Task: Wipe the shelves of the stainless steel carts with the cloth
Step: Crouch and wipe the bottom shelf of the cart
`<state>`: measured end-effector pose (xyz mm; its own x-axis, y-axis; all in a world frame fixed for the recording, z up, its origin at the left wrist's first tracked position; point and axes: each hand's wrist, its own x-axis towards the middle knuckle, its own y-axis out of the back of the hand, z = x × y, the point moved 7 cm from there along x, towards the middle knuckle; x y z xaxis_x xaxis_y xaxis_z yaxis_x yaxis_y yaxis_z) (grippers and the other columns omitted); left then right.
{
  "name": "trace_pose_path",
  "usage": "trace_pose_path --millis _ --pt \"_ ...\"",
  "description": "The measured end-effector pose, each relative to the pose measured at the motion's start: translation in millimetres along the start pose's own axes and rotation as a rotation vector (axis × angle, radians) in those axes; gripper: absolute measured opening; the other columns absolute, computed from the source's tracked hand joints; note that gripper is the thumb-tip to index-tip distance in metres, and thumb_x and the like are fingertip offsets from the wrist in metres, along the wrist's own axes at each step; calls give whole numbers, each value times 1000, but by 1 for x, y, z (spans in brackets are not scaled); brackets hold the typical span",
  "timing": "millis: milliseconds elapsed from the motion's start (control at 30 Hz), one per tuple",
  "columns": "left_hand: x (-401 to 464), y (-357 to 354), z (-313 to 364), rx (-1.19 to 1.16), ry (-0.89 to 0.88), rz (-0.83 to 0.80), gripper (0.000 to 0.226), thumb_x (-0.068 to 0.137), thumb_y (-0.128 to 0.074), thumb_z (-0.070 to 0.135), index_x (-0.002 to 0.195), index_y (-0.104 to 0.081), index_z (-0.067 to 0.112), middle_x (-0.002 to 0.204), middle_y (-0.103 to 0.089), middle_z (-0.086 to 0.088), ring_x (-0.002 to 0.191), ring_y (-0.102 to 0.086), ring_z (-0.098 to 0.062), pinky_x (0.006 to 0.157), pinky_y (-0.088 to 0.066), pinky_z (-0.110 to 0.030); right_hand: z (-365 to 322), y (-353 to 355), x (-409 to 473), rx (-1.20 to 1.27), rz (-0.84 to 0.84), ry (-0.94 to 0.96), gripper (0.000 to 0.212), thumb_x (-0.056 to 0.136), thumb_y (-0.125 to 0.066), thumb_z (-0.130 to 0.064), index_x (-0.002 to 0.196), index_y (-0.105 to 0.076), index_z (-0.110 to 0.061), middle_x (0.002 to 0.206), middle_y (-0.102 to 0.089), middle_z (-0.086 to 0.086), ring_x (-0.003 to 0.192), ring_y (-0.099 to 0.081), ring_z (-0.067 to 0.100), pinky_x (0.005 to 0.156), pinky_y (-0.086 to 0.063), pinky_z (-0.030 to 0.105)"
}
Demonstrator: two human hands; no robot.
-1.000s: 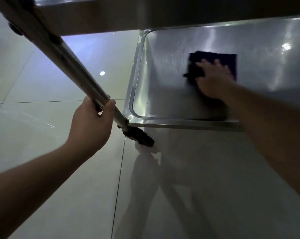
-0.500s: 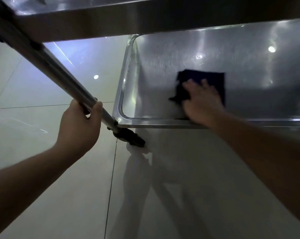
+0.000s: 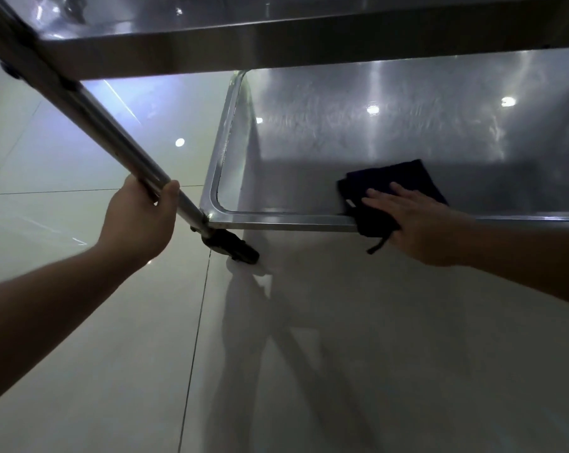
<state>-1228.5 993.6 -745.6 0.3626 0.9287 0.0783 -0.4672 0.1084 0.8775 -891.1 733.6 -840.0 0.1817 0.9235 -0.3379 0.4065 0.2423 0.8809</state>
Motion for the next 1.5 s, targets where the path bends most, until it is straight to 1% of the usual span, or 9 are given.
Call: trace_pose_path --millis 200,333,500,633,767,933,1067,1267,1500 --pt "-4 3 2 29 137 -57 53 103 -48 55 131 -58 11 101 -60 2 77 -55 -14 71 -43 -35 98 6 -60 -19 25 -166 75 92 -46 -31 146 -2 -57 166 -9 -19 149 2 6 125 -7 37" --pt "-40 -33 -13 -76 485 -401 59 99 -58 57 124 -63 4 107 -66 -13 97 -67 -28 80 -61 -40 110 3 -62 -47 72 -174 75 95 -49 -32 153 -6 -53 163 -8 -22 151 0 8 127 -10 41" --pt "-81 -87 50 59 191 -726 18 96 -63 40 95 -73 25 97 -75 -5 89 -73 -23 73 -64 -37 108 0 -61 -54 79 -159 74 98 -47 -37 160 -7 -46 158 4 -29 151 7 6 127 -5 40" --pt "-91 -124 127 243 -264 -670 19 98 -51 45 103 -64 32 90 -70 8 78 -69 -13 65 -56 -30 104 2 -64 -24 101 -156 70 101 -43 -42 159 -4 -48 160 4 -30 150 10 3 127 -2 40" --pt "-80 -162 198 168 -518 -465 35 104 -49 37 133 -60 21 126 -62 -6 114 -60 -28 100 -50 -46 95 3 -65 -13 135 -167 69 94 -30 -55 160 -10 -44 167 -4 -24 157 4 15 127 -2 44" --pt "-67 -211 238 210 -467 -340 56 110 -41 37 160 -36 11 165 -34 -14 152 -31 -31 124 -25 -40 88 4 -58 9 159 -189 73 88 -20 -64 159 -7 -48 169 -4 -19 157 5 22 124 0 50" --pt "-58 -238 242 249 -382 -308 60 111 -31 43 164 -27 15 173 -17 -8 159 -15 -29 129 -11 -41 87 1 -56 -8 175 -184 66 95 -24 -62 157 -2 -53 169 -1 -19 157 8 23 123 4 52" --pt "-59 -242 239 242 -348 -284 59 110 -32 44 164 -28 20 173 -21 -3 159 -15 -24 129 -12 -42 115 11 -77 26 166 -159 66 96 -31 -52 159 -8 -47 168 -1 -23 157 9 15 125 10 48" --pt "-64 -238 246 245 -347 -257 57 110 -39 38 162 -34 17 171 -26 -6 158 -19 -26 128 -16 -43 291 47 -165 72 312 -692 67 99 -44 -38 161 -20 -34 171 -13 -1 156 -10 35 125 -9 52"
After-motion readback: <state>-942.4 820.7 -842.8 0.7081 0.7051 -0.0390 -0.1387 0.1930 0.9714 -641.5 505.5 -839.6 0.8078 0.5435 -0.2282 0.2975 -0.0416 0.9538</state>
